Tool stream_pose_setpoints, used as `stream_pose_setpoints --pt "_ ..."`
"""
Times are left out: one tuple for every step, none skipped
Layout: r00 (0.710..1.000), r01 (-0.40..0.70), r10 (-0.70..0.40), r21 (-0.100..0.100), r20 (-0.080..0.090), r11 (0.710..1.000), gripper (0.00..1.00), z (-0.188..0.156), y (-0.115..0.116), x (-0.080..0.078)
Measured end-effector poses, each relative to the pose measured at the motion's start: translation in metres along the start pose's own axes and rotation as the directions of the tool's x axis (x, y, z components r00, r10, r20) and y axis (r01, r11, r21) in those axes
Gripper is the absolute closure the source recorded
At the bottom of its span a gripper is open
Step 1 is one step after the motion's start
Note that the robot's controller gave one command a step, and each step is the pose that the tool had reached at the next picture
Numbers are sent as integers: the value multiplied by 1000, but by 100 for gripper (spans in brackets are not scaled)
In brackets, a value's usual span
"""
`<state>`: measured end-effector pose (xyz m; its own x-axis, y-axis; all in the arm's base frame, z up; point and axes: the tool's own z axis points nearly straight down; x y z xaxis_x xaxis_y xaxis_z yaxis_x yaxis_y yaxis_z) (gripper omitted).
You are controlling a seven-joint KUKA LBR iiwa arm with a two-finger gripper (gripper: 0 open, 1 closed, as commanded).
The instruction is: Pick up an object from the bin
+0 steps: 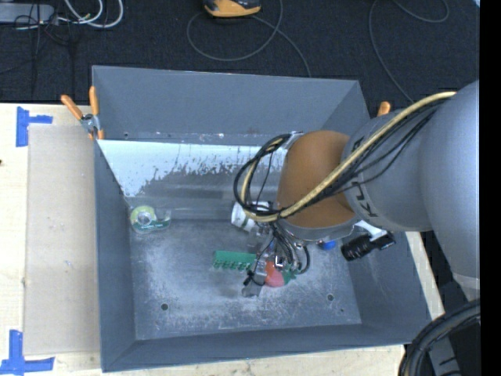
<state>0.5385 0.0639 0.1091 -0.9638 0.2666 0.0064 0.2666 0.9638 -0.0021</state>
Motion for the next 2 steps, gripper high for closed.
stream_pose_setpoints --pt "988 155 -155 1 -4 988 0 23 -1 -6" --pt "988 -152 152 1 -2 988 100 39 2 -11"
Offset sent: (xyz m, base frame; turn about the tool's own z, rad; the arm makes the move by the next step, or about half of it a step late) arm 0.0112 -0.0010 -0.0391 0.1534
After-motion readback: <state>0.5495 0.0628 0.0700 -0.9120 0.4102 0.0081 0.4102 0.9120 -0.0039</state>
